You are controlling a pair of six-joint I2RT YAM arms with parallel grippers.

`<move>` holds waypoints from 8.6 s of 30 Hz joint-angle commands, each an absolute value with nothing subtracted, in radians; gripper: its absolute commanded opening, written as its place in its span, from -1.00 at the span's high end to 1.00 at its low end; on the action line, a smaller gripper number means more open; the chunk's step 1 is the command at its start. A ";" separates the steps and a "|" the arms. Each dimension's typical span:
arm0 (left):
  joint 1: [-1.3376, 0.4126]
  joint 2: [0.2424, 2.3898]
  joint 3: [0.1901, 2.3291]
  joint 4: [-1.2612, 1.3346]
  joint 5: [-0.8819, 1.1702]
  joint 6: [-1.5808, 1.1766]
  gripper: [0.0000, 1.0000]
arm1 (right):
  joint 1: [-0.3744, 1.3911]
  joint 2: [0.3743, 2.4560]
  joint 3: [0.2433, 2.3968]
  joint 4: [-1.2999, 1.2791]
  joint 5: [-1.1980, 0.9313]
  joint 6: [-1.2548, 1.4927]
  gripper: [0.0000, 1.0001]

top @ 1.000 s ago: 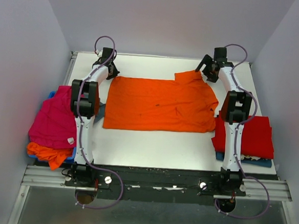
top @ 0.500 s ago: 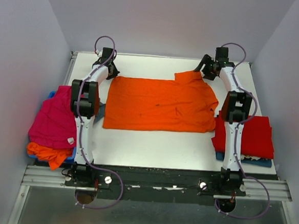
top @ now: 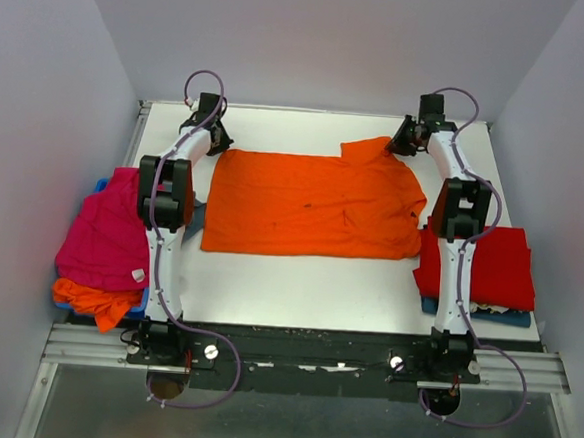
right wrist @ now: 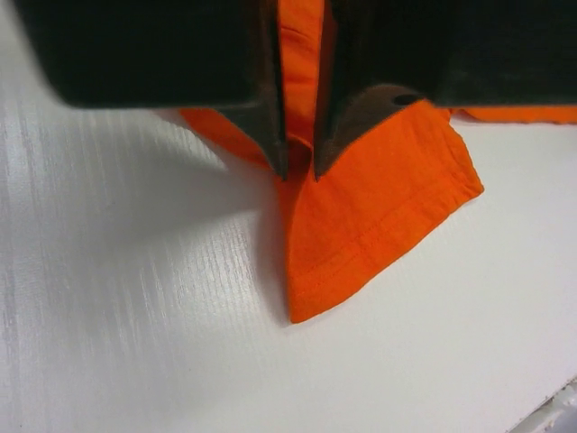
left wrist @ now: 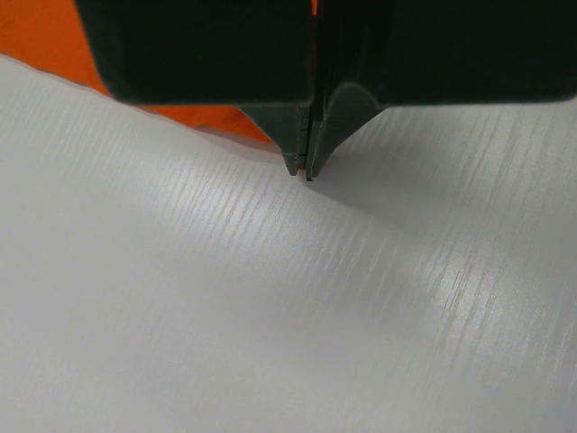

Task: Fold and stack the t-shirts
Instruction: Grap the side of the flattened tshirt furthest away from the robot with both arms, then fold the other side of the tshirt into a rectangle

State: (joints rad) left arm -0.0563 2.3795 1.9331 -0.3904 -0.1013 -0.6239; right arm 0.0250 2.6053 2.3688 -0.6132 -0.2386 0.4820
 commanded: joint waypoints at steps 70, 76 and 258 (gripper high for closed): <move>-0.048 1.988 1.513 -0.183 -0.179 -0.571 1.00 | -0.034 2.077 1.830 -0.574 -0.446 0.419 0.99; -0.048 1.908 1.407 -0.137 -0.190 -0.577 1.00 | -0.035 1.996 1.714 -0.565 -0.440 0.397 0.99; -0.647 2.299 1.755 -0.201 0.101 -0.600 -0.12 | 0.224 1.959 1.438 -0.654 -0.023 0.376 0.45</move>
State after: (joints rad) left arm -0.6456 2.2818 1.7447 -0.1993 0.0696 -0.6174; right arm 0.2085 2.0136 1.4956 -0.6380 -0.0353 0.3889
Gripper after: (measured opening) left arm 0.561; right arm 0.328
